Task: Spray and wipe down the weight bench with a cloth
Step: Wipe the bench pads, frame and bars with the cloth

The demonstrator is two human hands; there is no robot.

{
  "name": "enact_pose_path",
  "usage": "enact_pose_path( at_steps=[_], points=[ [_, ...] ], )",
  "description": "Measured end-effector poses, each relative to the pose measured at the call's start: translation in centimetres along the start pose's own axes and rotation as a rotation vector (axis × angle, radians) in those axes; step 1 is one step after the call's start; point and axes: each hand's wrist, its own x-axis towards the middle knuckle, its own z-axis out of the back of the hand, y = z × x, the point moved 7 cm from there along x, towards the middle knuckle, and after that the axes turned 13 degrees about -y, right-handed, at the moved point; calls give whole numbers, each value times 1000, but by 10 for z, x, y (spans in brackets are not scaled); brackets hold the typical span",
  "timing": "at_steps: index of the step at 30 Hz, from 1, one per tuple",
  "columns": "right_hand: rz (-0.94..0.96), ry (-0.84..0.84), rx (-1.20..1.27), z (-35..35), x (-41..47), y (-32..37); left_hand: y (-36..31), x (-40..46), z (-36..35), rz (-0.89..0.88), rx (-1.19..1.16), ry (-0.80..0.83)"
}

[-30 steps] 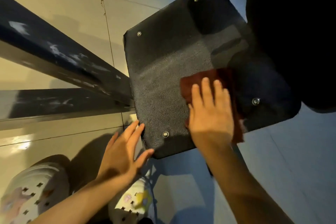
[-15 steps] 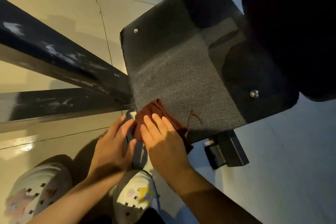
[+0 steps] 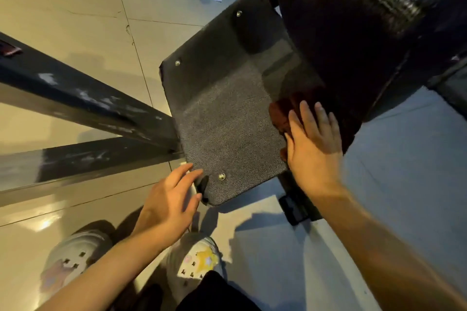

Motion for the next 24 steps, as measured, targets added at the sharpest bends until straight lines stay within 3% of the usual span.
enact_pose_path(
  at_steps=[6,9,13,15,17,20,24],
  points=[
    [239,370,173,-28,-37,107,-21,14,36,-84,59,-59],
    [156,450,494,-25,-36,129,-22,16,58,-61,122,-59],
    [-221,814,1186,-5,-40,139,-29,23,86,21,3,64],
    [-417,799,1468,21,-27,137,-38,32,100,119,-170,124],
    [-499,766,1628,41,-10,134,-55,43,121,163,-290,95],
    [-501,650,1750,64,19,129,-83,59,161,117,-349,-48],
    [-379,537,1689,82,49,131,-112,77,199,130,-280,-91]
  ],
)
